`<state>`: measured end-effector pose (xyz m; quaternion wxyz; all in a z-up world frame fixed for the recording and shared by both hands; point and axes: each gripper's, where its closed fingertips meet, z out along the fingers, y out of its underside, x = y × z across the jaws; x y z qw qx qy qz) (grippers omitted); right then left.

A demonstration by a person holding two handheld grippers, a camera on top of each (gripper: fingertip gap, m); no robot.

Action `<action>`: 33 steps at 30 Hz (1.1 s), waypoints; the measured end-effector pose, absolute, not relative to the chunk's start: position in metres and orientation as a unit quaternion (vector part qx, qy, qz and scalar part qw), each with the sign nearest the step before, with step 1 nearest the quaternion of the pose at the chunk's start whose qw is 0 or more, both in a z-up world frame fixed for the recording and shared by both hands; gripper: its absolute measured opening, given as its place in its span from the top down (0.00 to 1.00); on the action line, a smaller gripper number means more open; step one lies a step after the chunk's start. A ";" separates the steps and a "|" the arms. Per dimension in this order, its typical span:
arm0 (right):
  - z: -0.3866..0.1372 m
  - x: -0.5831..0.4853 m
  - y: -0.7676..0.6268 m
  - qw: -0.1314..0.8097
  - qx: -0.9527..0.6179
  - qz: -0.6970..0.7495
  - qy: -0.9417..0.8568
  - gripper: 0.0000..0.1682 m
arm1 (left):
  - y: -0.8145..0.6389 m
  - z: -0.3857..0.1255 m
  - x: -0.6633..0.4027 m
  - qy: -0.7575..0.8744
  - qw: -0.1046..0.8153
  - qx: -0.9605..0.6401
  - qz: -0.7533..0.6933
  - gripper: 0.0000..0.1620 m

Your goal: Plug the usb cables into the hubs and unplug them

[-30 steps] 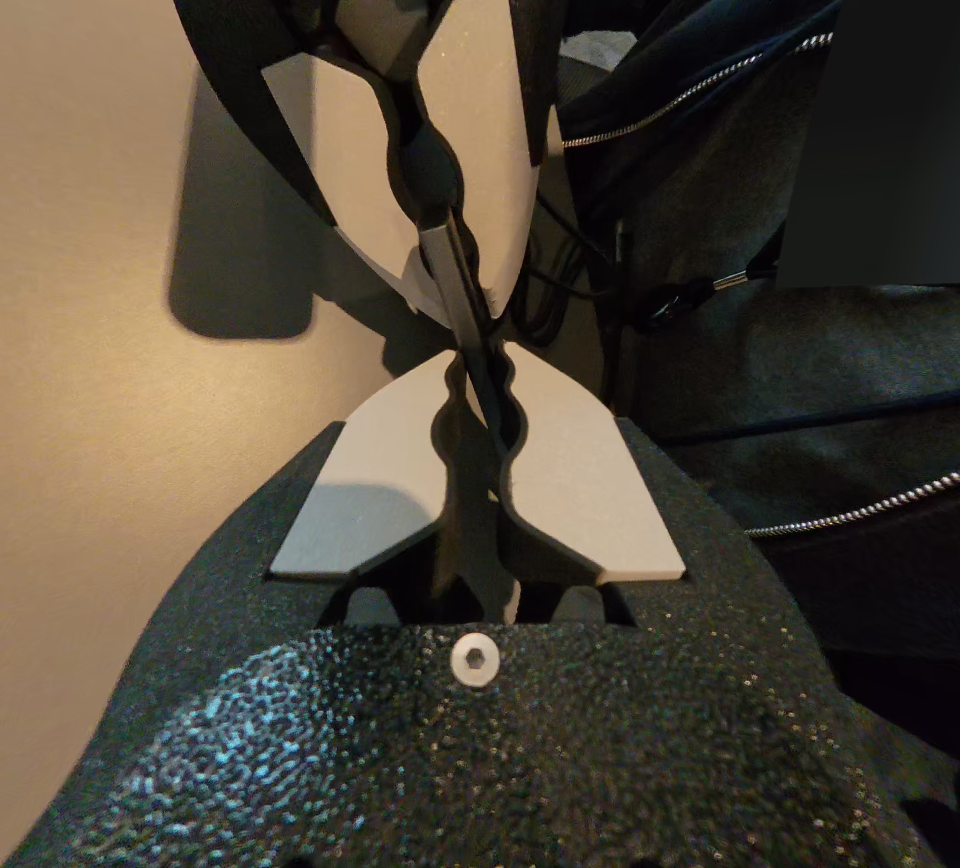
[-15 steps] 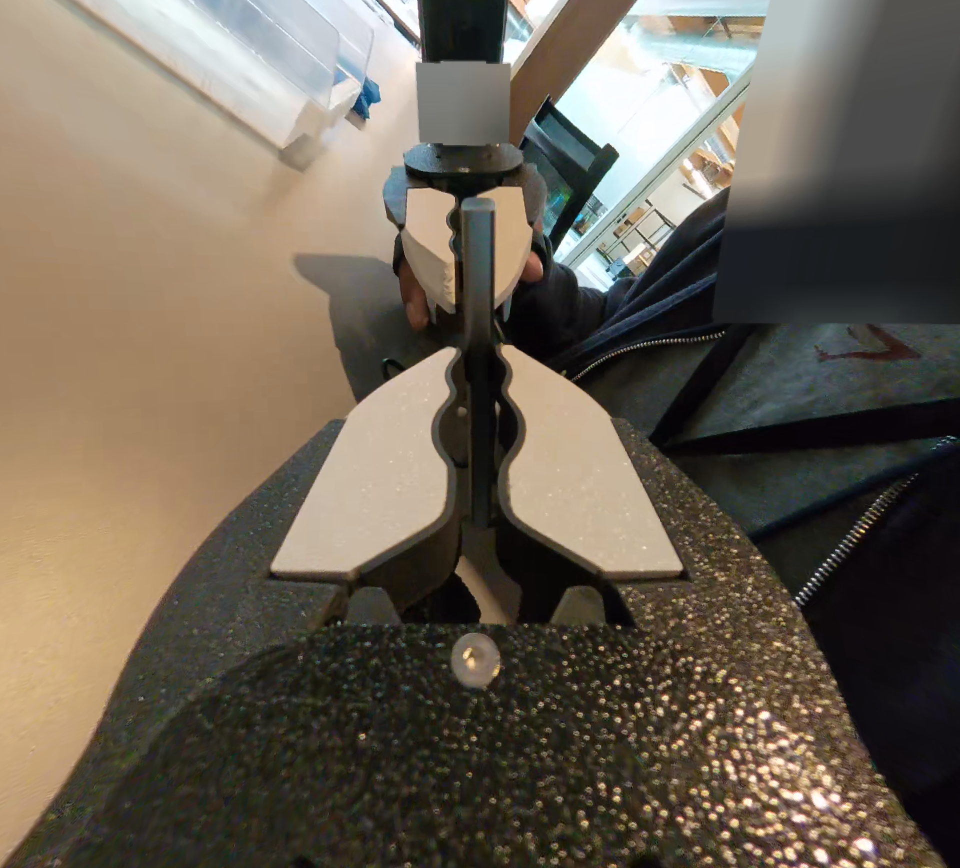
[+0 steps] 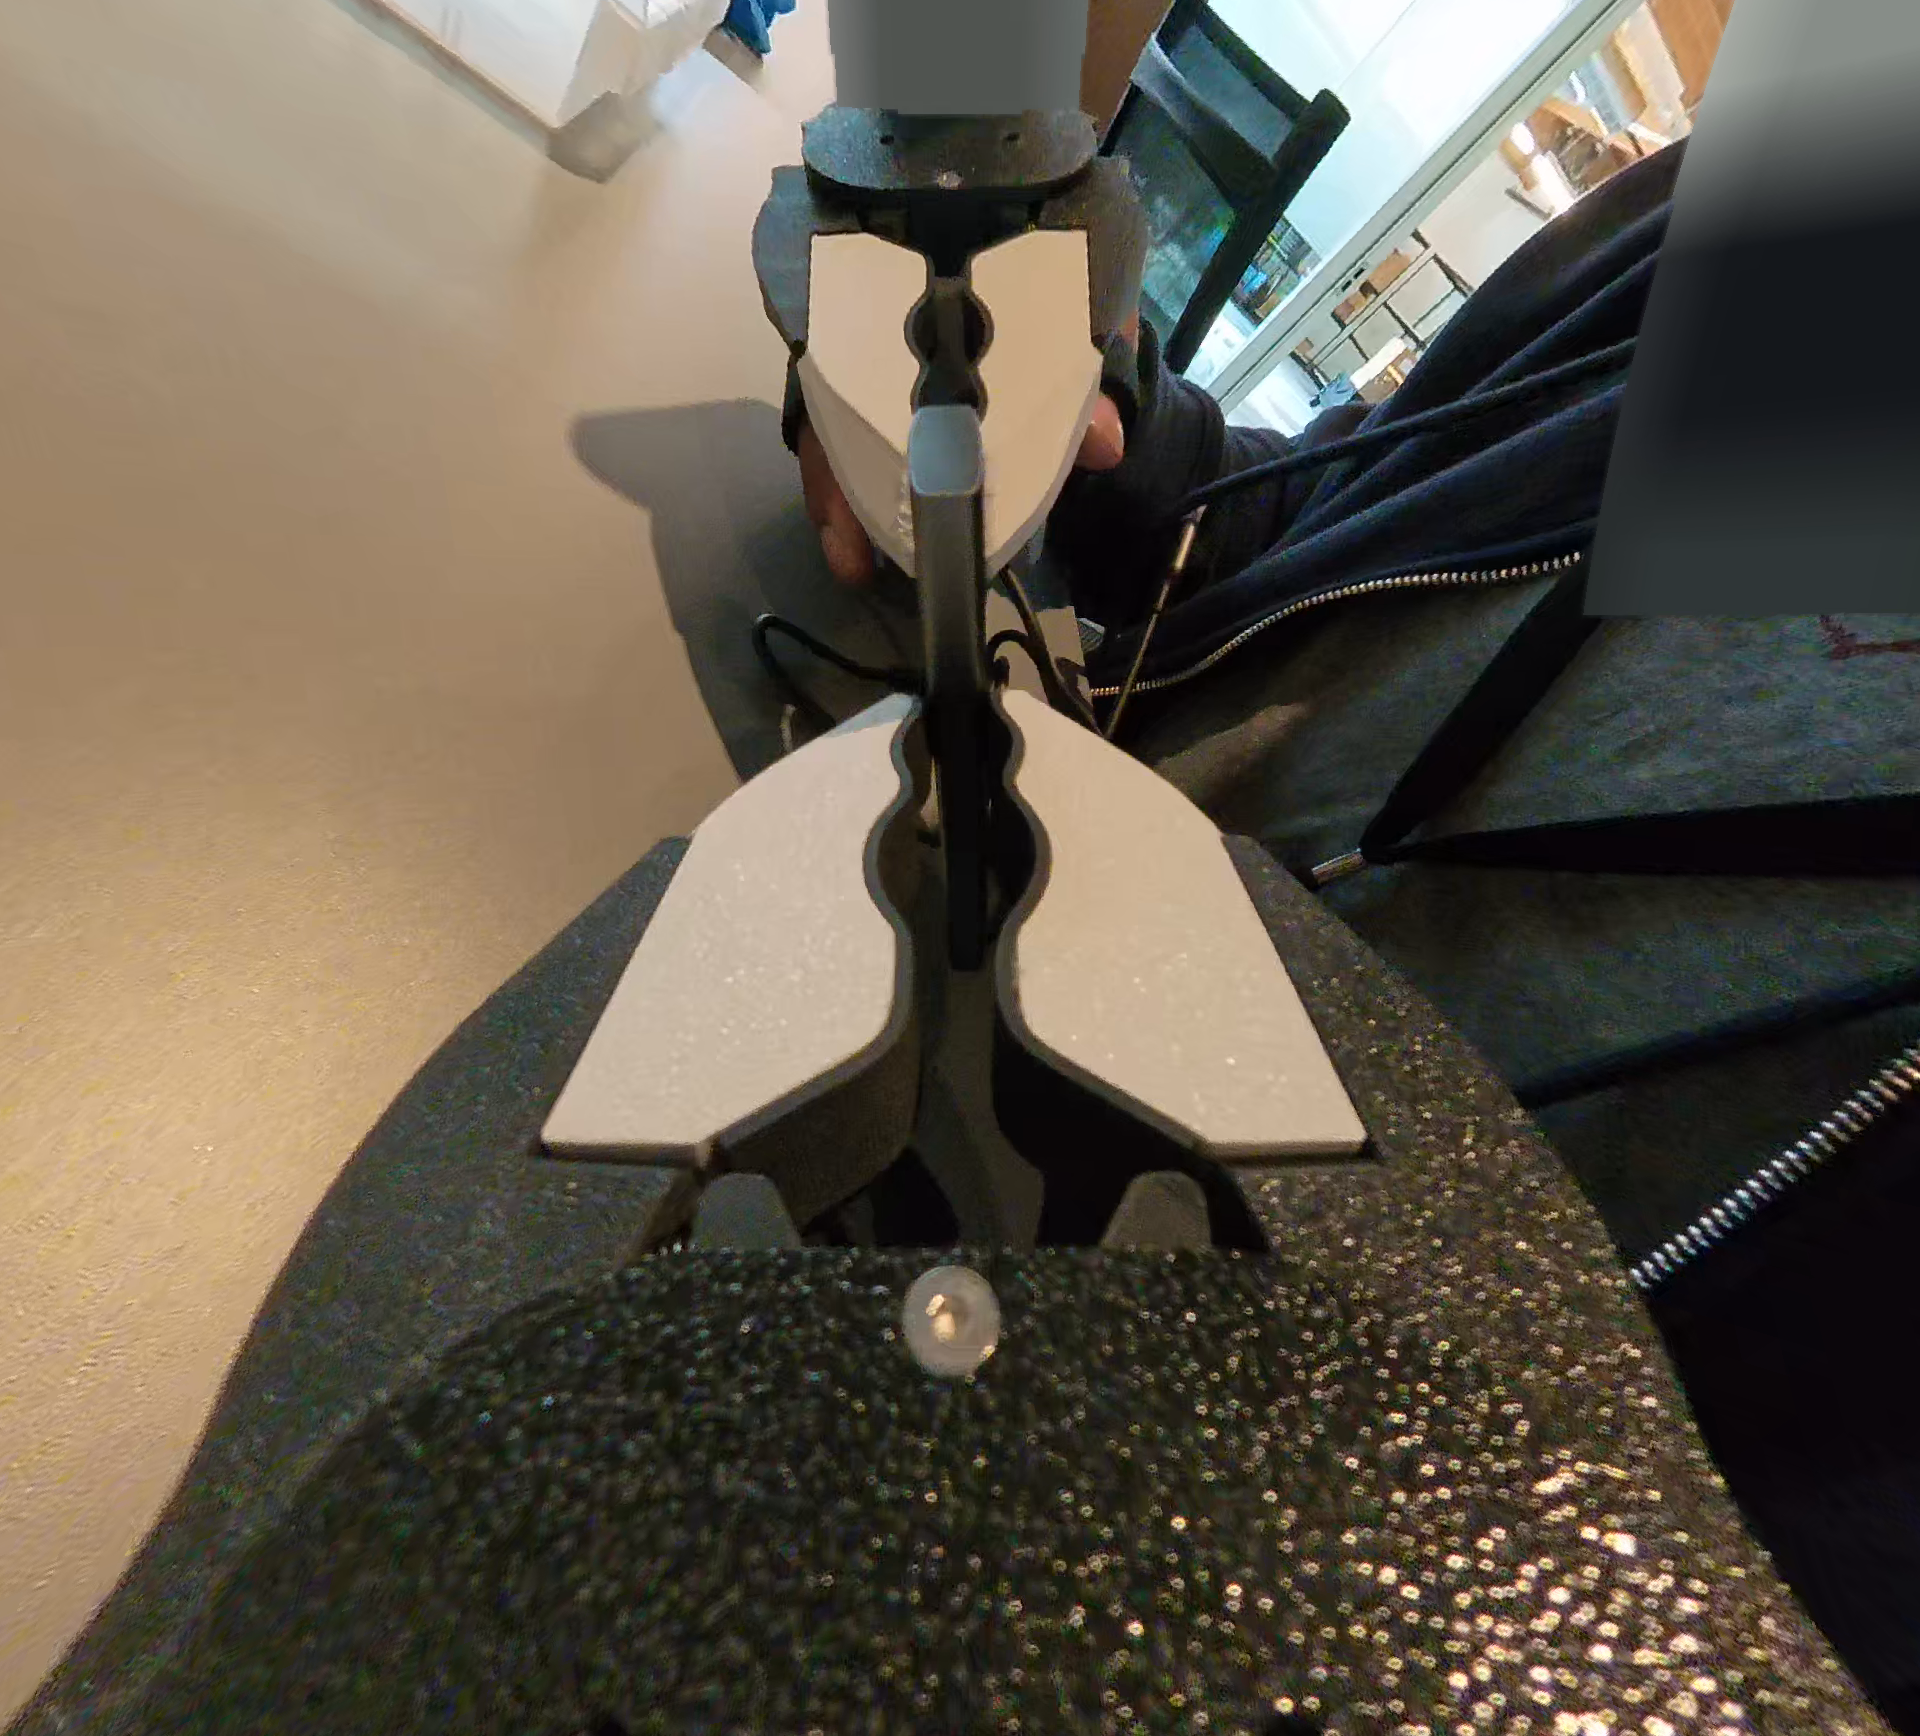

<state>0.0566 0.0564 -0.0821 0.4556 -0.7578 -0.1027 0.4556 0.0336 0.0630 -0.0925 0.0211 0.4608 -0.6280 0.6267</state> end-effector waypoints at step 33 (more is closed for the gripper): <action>-0.069 0.058 0.062 0.482 -0.751 0.436 -0.115 0.95 | 0.071 -0.075 0.040 -0.587 -0.019 0.452 0.672 0.94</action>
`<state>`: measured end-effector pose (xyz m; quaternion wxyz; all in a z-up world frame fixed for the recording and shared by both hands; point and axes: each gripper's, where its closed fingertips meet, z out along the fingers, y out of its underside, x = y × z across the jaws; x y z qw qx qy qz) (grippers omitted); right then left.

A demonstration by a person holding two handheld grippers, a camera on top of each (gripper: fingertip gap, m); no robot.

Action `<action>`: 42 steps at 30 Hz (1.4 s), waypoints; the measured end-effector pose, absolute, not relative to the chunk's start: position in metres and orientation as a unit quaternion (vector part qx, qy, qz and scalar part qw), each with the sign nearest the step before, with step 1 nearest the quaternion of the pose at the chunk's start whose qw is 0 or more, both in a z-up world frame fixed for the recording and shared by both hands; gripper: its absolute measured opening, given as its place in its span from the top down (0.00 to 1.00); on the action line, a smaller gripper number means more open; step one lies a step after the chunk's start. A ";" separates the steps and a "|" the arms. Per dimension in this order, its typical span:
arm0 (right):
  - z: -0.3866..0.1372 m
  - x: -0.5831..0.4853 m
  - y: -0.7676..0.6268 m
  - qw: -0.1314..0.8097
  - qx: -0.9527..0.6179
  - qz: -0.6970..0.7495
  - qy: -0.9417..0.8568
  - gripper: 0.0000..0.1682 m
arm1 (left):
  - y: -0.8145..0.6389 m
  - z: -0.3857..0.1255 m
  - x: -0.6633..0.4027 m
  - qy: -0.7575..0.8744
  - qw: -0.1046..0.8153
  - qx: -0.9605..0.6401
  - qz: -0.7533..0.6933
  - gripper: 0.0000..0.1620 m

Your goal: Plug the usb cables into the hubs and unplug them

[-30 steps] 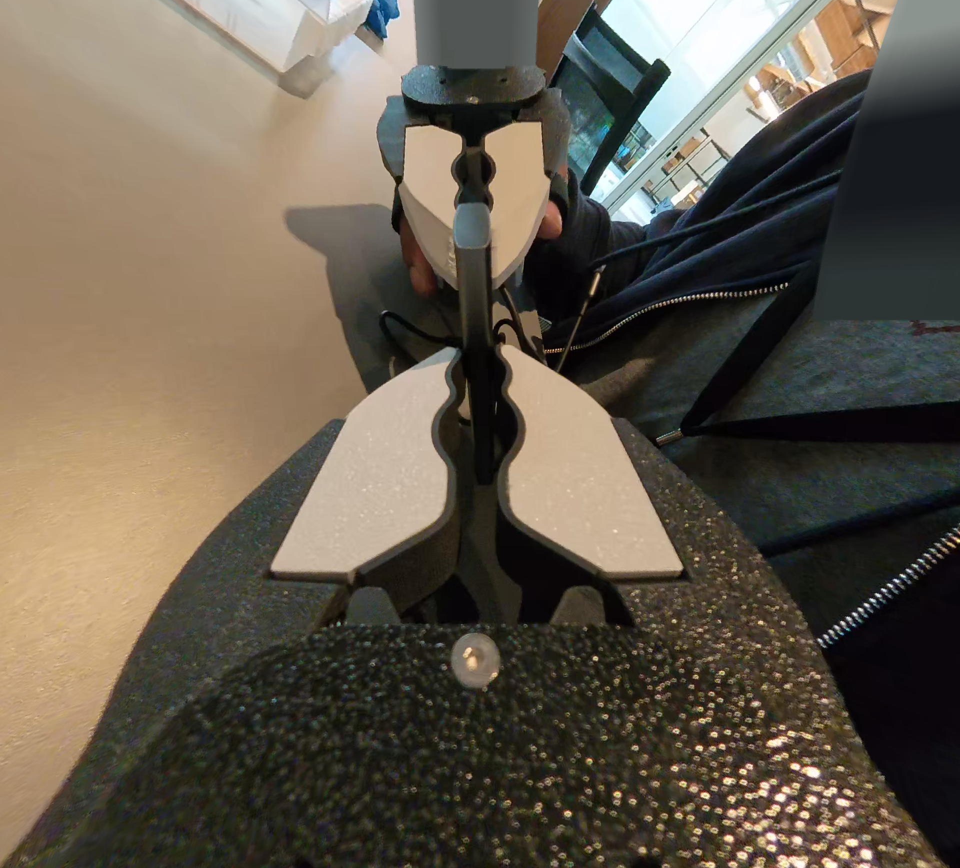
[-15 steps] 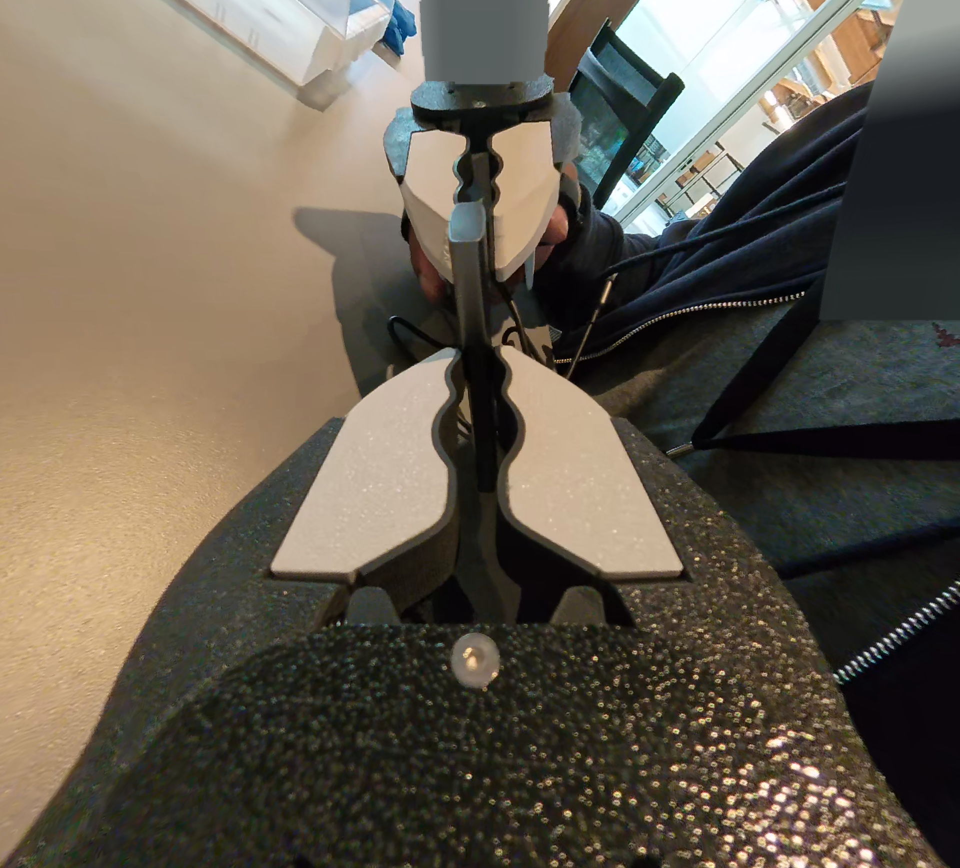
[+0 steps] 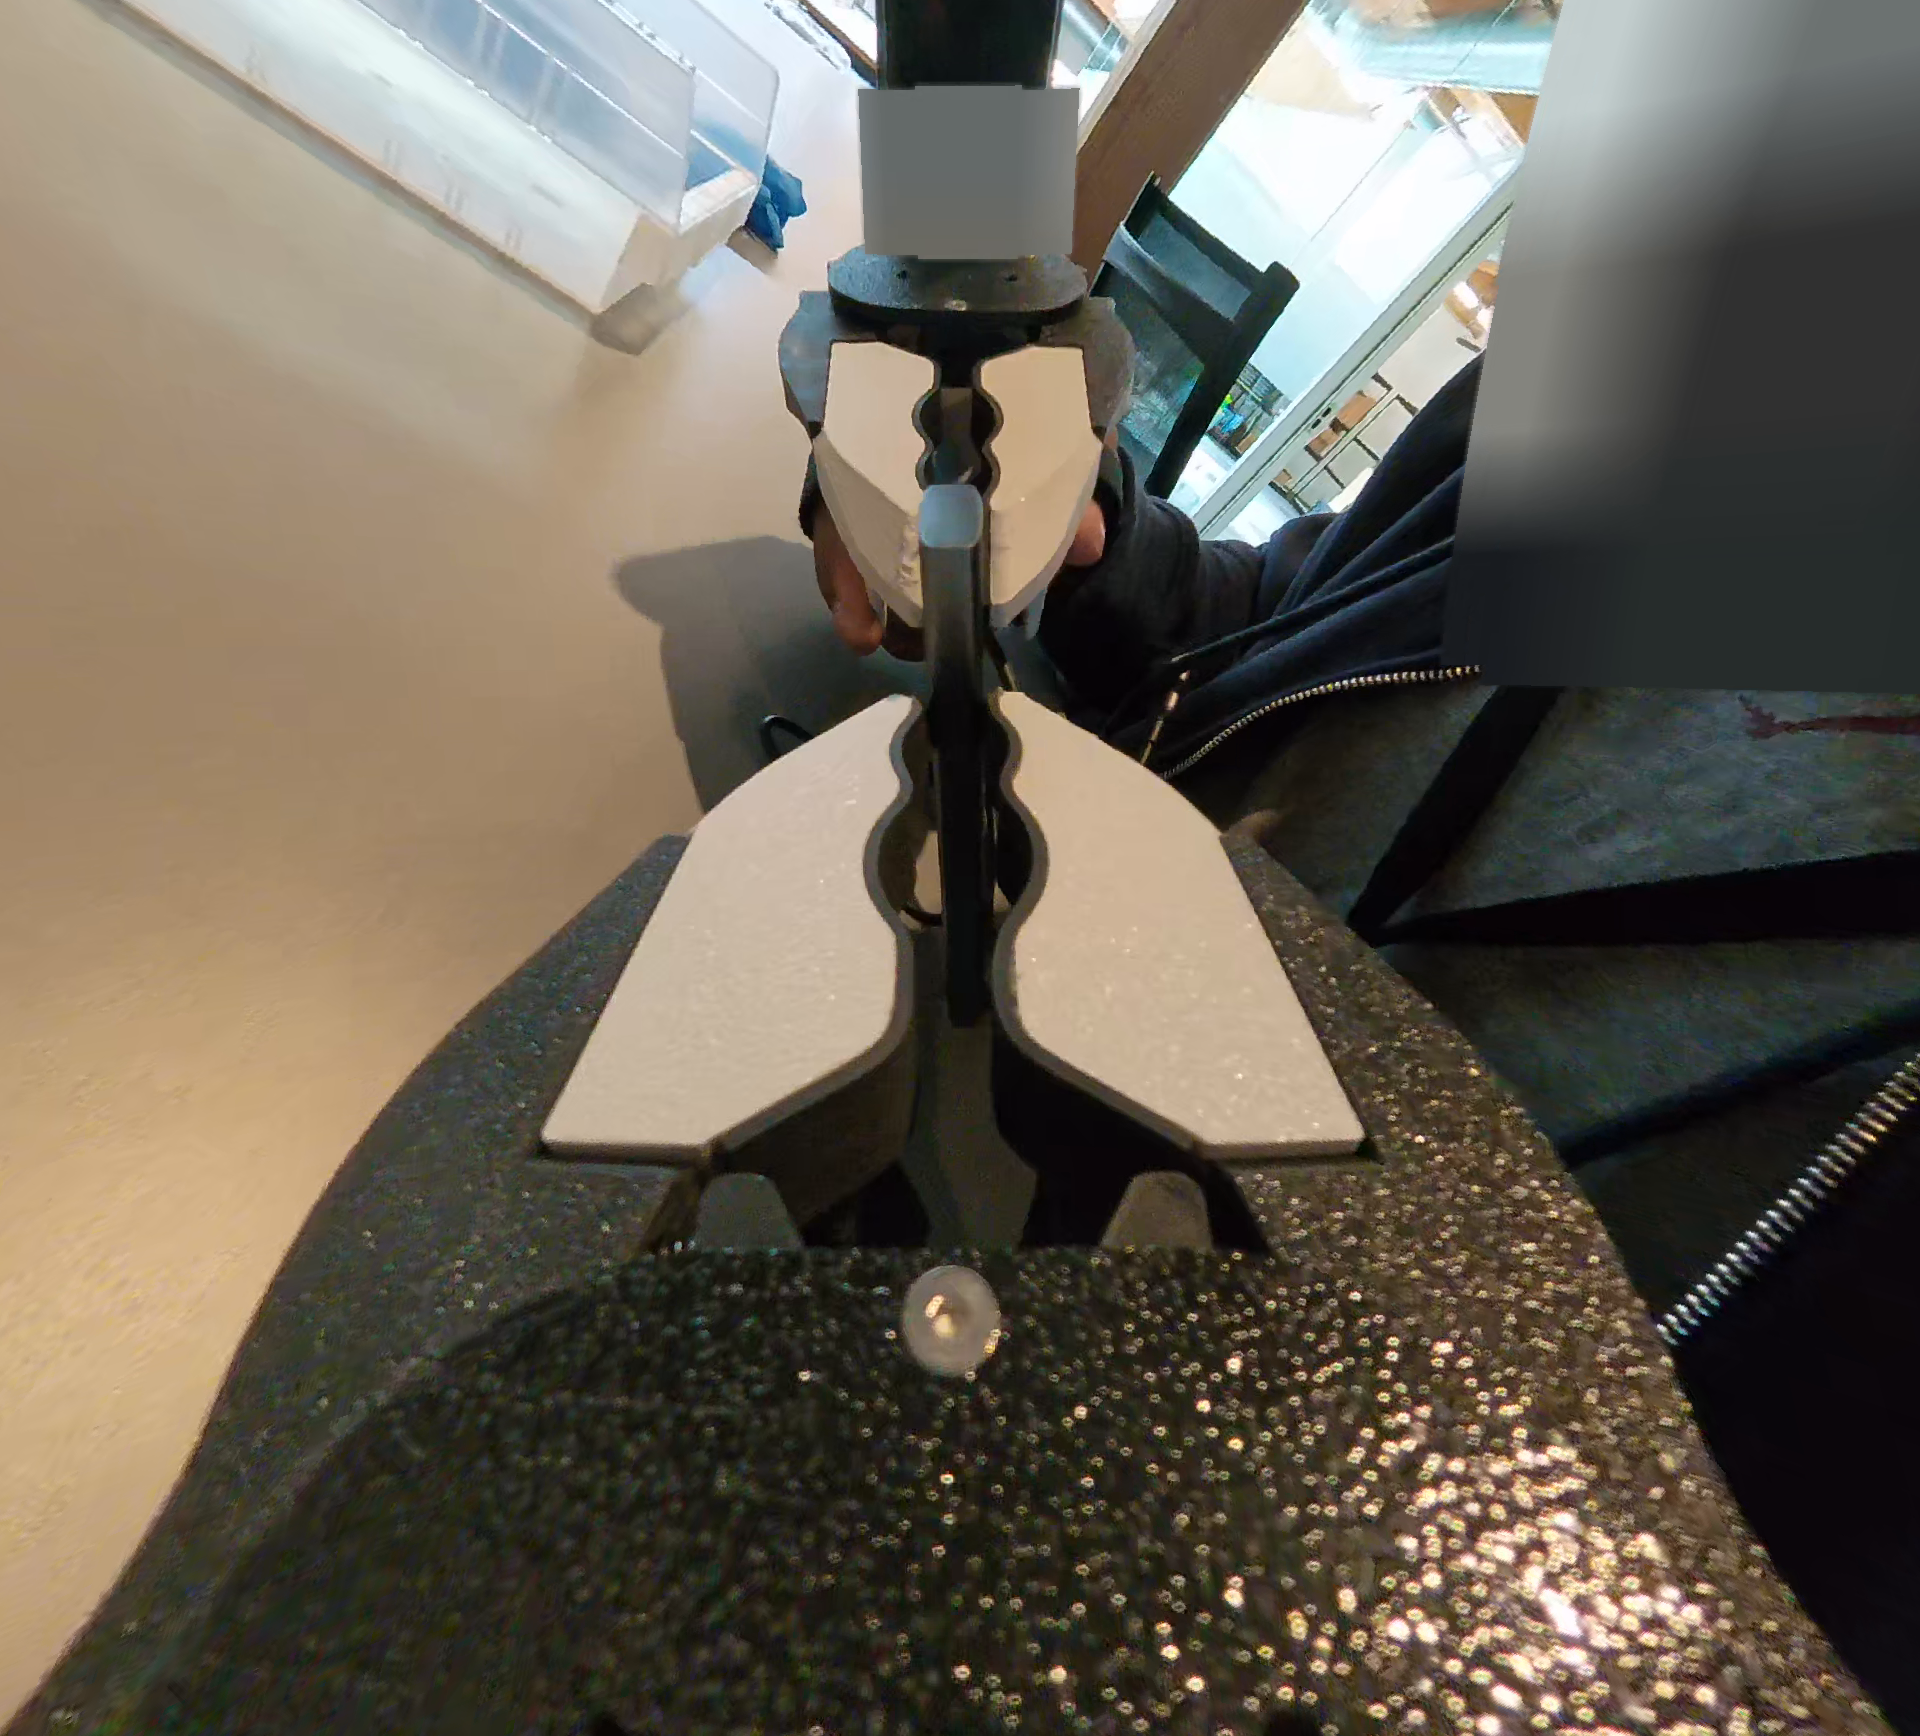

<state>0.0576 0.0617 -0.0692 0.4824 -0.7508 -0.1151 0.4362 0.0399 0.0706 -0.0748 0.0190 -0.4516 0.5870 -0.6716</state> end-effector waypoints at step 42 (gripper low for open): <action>-0.065 0.044 0.043 0.452 -0.757 0.440 -0.171 0.95 | 0.044 -0.075 0.032 0.708 0.133 -0.395 -0.569 0.94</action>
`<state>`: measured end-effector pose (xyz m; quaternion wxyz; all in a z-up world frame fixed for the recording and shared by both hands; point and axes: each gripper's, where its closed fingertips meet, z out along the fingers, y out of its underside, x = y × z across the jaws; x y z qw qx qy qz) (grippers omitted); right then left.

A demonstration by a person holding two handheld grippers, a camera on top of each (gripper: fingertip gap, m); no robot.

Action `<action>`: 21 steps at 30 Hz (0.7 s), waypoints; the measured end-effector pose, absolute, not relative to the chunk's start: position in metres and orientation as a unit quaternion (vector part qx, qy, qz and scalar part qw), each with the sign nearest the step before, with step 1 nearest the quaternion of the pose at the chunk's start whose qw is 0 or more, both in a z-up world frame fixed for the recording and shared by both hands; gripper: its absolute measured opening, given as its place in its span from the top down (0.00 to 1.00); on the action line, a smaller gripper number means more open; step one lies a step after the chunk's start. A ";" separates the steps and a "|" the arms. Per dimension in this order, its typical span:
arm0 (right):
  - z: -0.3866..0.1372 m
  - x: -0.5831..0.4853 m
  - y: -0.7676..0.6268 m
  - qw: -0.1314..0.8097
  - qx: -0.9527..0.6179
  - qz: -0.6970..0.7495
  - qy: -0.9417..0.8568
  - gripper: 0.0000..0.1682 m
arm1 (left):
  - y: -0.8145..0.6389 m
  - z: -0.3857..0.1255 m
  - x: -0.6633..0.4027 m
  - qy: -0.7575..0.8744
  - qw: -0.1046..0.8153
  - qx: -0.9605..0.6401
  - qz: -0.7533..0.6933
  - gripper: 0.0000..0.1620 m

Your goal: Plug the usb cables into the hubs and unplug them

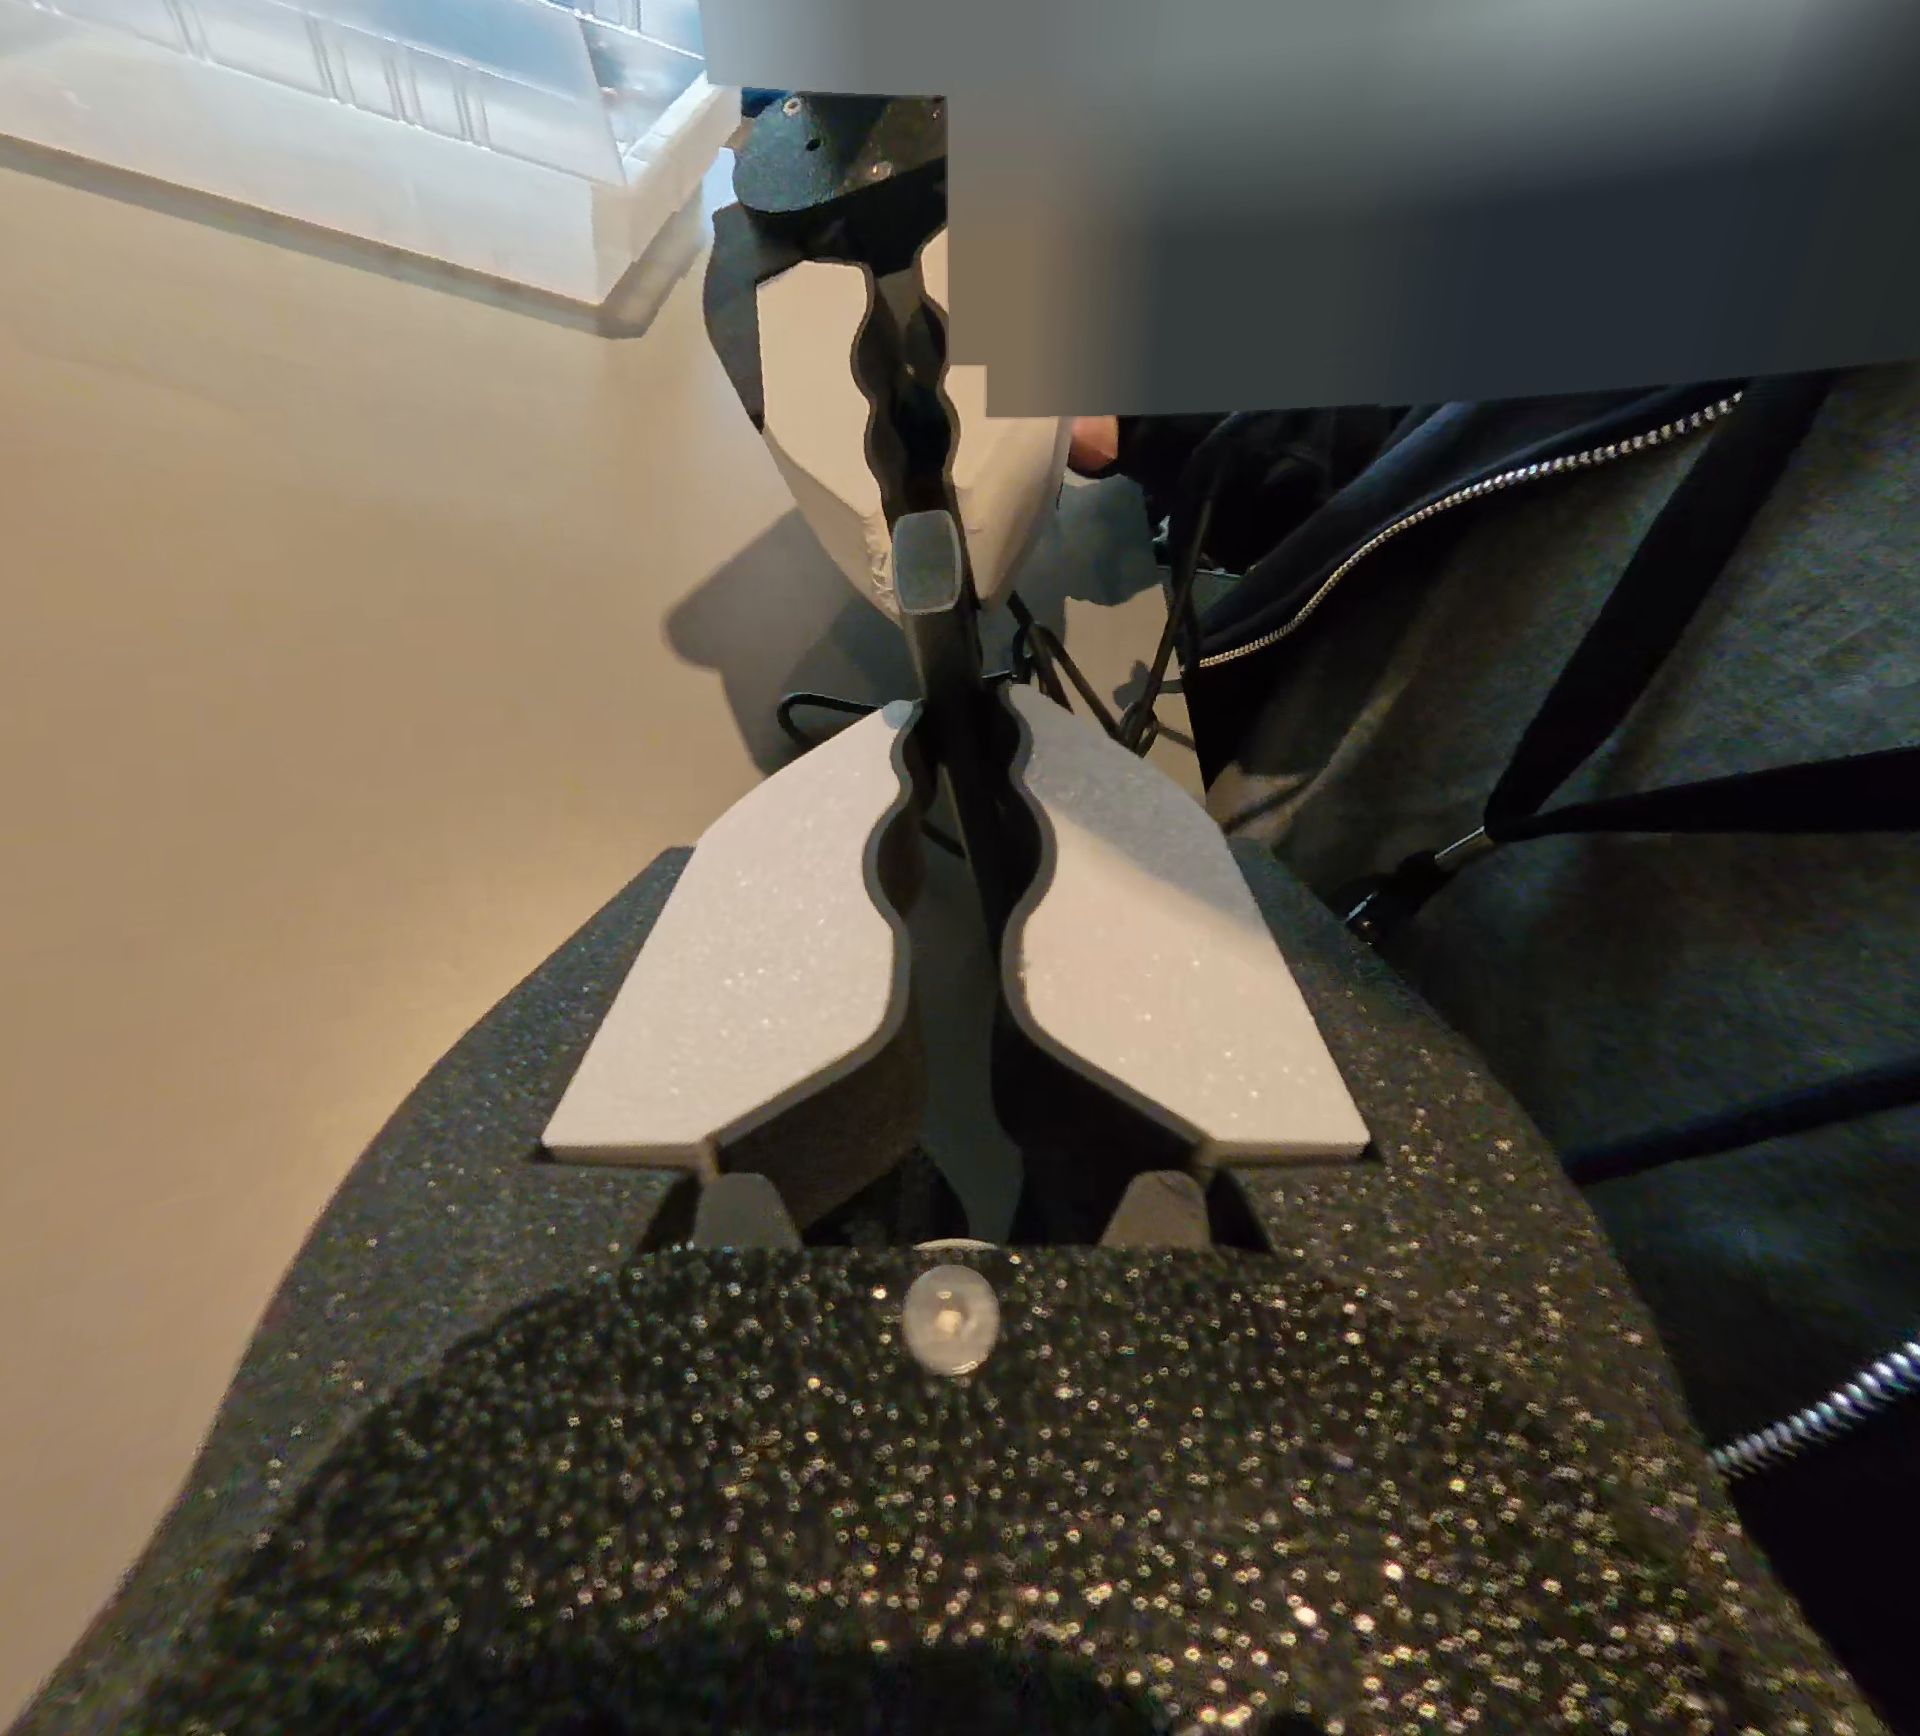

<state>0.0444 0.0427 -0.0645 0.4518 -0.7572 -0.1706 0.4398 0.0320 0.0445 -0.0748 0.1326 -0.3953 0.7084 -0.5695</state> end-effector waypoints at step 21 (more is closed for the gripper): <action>-0.059 0.050 0.052 0.498 -0.740 0.437 -0.117 0.94 | 0.051 -0.070 0.037 0.632 0.096 -0.418 -0.646 0.94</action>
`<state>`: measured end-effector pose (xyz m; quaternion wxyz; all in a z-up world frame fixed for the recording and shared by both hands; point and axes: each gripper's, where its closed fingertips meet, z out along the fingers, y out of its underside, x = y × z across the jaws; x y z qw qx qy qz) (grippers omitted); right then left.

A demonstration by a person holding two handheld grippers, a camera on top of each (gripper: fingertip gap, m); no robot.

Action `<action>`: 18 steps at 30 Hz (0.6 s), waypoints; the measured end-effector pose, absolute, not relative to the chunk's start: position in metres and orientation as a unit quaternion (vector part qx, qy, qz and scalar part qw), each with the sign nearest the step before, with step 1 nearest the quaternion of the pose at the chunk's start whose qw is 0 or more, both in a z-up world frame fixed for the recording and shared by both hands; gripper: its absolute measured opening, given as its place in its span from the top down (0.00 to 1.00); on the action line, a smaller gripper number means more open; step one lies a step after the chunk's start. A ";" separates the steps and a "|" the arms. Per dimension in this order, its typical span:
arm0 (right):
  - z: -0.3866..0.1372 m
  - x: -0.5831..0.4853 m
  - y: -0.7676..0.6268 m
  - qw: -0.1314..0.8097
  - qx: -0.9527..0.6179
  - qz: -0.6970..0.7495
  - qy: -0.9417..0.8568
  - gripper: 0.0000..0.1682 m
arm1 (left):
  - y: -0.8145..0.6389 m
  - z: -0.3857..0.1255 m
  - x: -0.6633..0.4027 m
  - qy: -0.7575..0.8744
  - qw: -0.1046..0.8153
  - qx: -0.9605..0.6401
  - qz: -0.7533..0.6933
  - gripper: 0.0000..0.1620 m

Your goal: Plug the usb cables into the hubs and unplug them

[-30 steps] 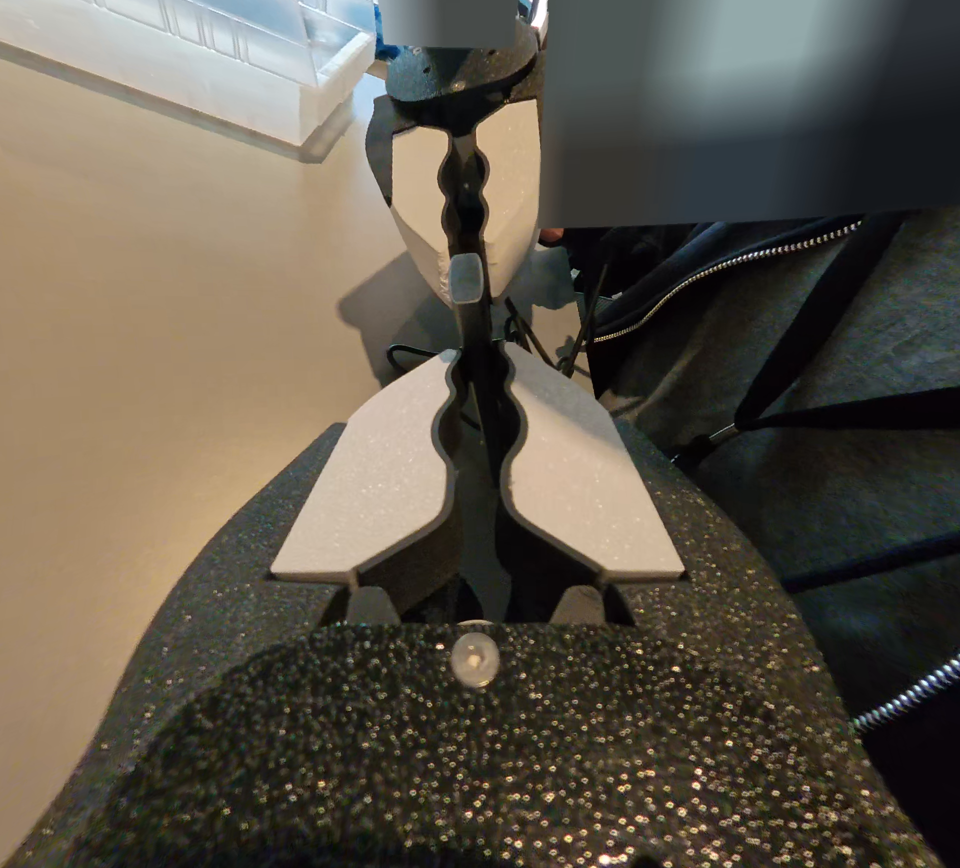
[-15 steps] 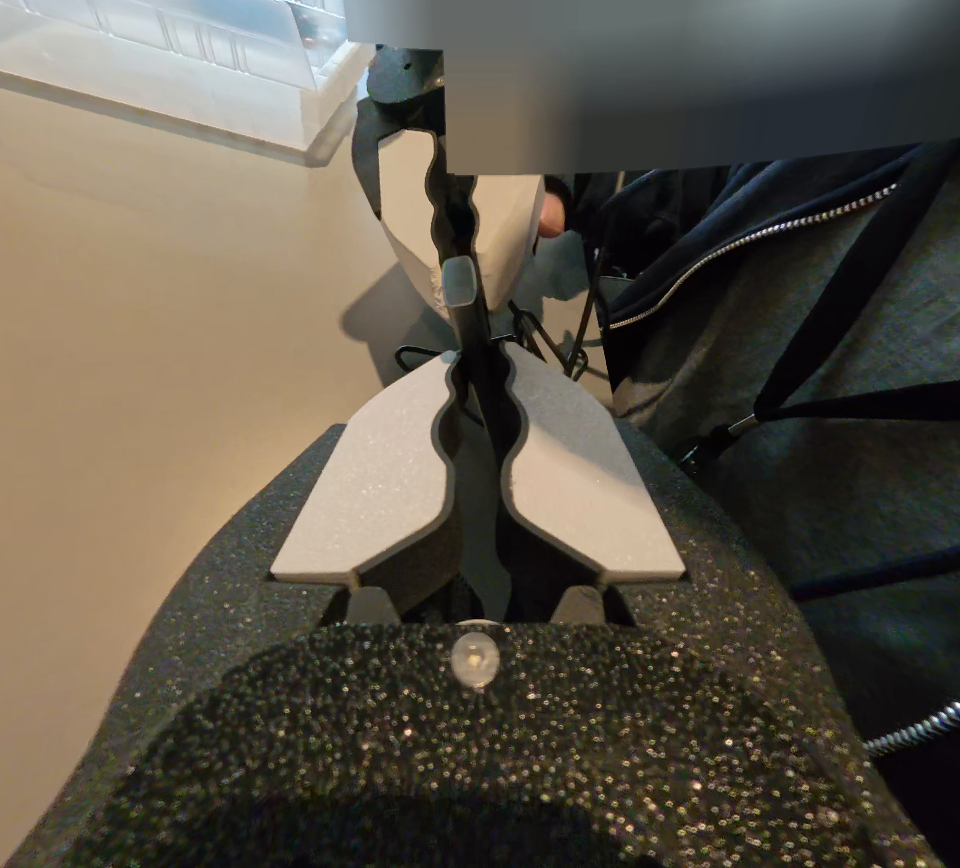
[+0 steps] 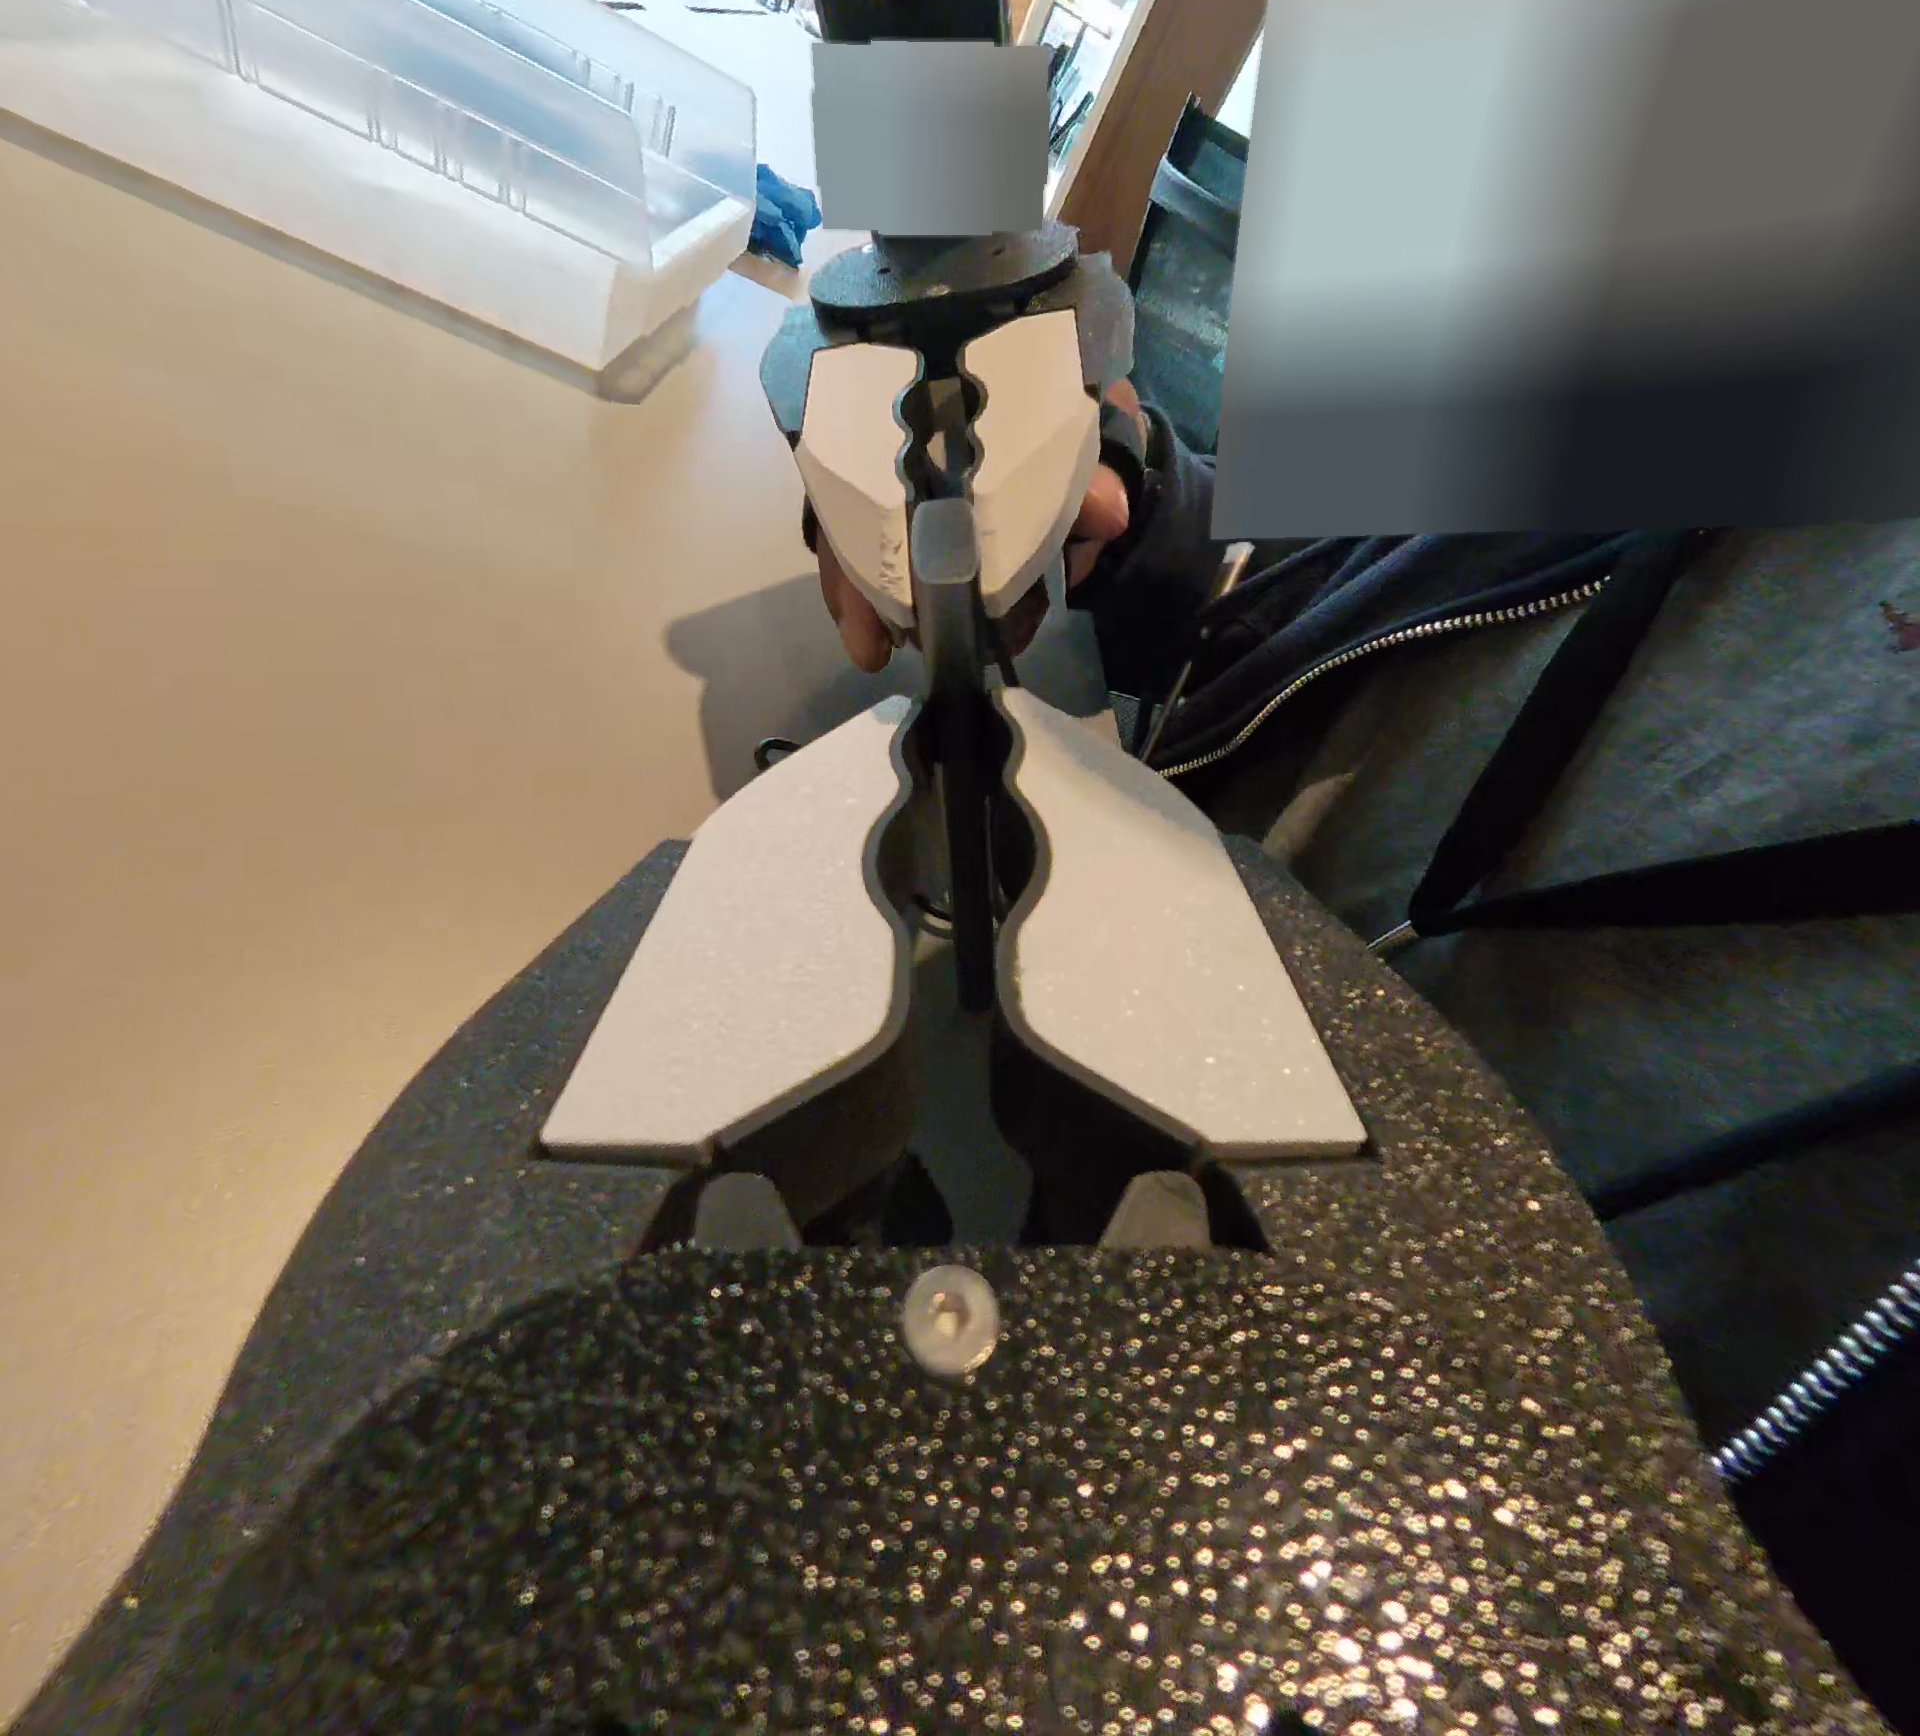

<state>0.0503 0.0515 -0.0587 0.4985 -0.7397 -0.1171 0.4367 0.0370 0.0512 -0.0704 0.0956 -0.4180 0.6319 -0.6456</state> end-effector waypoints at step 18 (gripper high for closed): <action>-0.064 0.057 0.047 0.469 -0.762 0.424 -0.138 0.97 | 0.057 -0.072 0.037 0.626 0.088 -0.427 -0.646 0.94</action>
